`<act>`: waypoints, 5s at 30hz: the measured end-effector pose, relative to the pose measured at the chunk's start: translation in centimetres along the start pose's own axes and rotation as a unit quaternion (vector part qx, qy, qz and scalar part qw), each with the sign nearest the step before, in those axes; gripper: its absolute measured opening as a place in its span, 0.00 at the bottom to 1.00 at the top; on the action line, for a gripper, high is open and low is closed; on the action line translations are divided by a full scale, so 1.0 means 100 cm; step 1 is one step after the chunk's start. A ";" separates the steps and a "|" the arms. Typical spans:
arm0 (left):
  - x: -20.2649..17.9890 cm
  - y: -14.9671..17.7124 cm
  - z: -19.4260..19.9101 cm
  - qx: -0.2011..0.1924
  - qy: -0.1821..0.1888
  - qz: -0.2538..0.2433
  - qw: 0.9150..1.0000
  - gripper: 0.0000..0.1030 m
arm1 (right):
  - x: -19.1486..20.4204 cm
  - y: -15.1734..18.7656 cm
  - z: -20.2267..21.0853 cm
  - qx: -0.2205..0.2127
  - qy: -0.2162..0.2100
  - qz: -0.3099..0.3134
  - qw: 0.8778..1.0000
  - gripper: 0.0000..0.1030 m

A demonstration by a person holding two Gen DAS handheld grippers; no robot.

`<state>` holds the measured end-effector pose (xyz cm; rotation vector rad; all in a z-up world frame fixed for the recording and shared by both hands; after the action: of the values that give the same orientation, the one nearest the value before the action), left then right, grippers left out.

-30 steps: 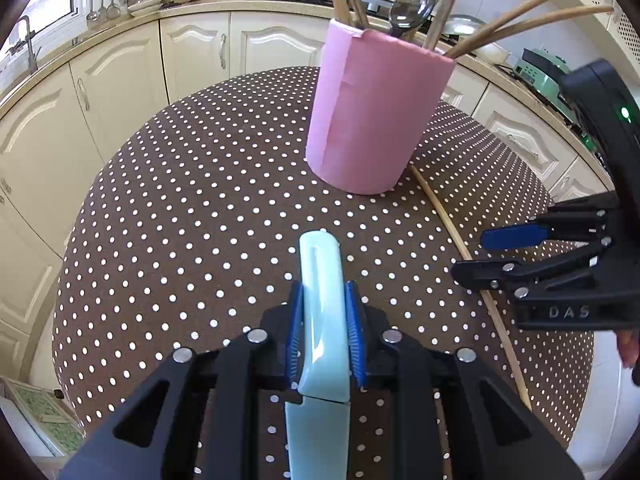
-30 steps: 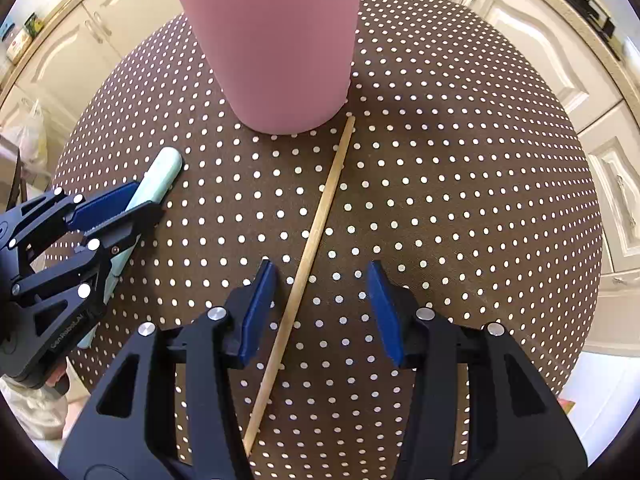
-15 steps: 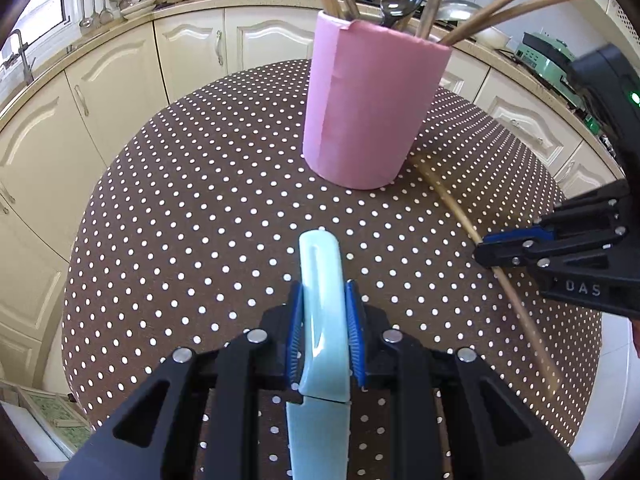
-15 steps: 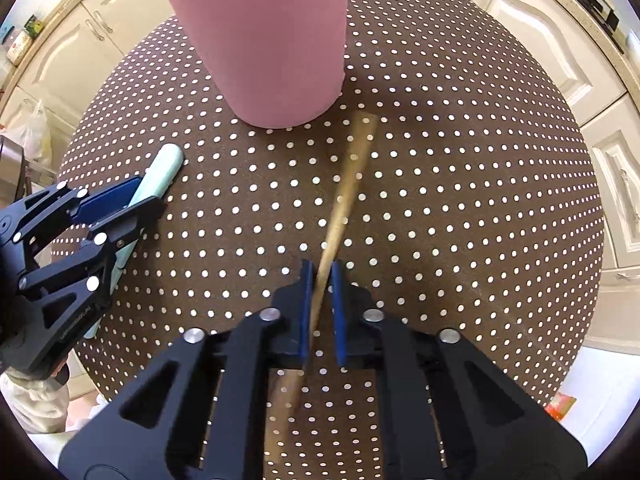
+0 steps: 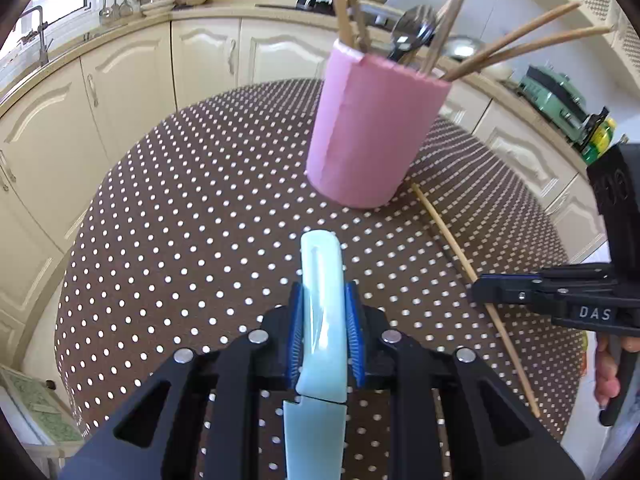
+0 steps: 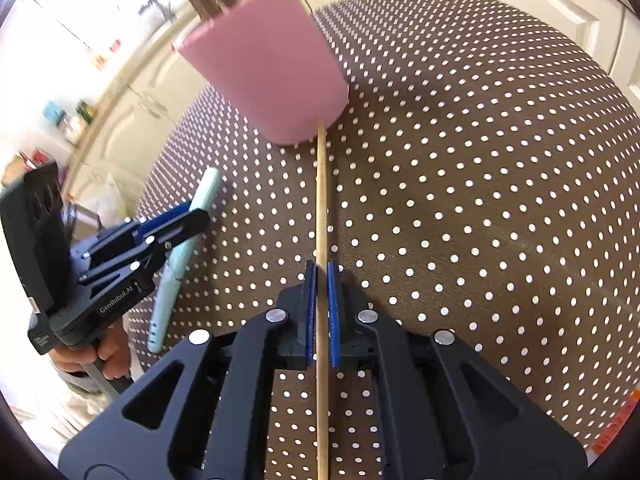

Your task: Organize utensils

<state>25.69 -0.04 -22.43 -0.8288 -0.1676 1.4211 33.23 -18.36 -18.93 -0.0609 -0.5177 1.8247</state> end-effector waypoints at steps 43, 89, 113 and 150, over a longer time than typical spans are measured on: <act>-0.070 -0.108 0.164 -0.306 0.088 -0.113 0.941 0.19 | 0.097 -0.018 0.155 -0.568 0.003 -0.019 0.823 0.06; -0.026 -0.149 0.100 -0.277 0.079 -0.078 0.955 0.34 | 0.094 -0.066 0.128 -0.608 0.058 -0.022 0.791 0.06; -0.025 -0.147 0.096 -0.265 0.059 -0.078 0.959 0.38 | 0.091 -0.068 0.131 -0.597 0.054 -0.031 0.800 0.24; -0.051 -0.046 0.205 -0.318 -0.051 -0.098 0.942 0.74 | 0.114 0.040 0.203 -0.562 0.154 -0.017 0.813 0.76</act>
<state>16.71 3.94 -3.13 -1.2239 -0.7990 1.2266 19.93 -15.16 0.36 -1.1213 -1.2791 1.1986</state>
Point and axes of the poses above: each gripper's, at about its wrist camera, not at the fingertips, and z roughly against the way its jaws point, x to its left, y to its underside, the point moved 3 cm from there along -z, roughly the way its jaws point, and after that the axes turned 13 degrees about y, right-handed, at the moved point
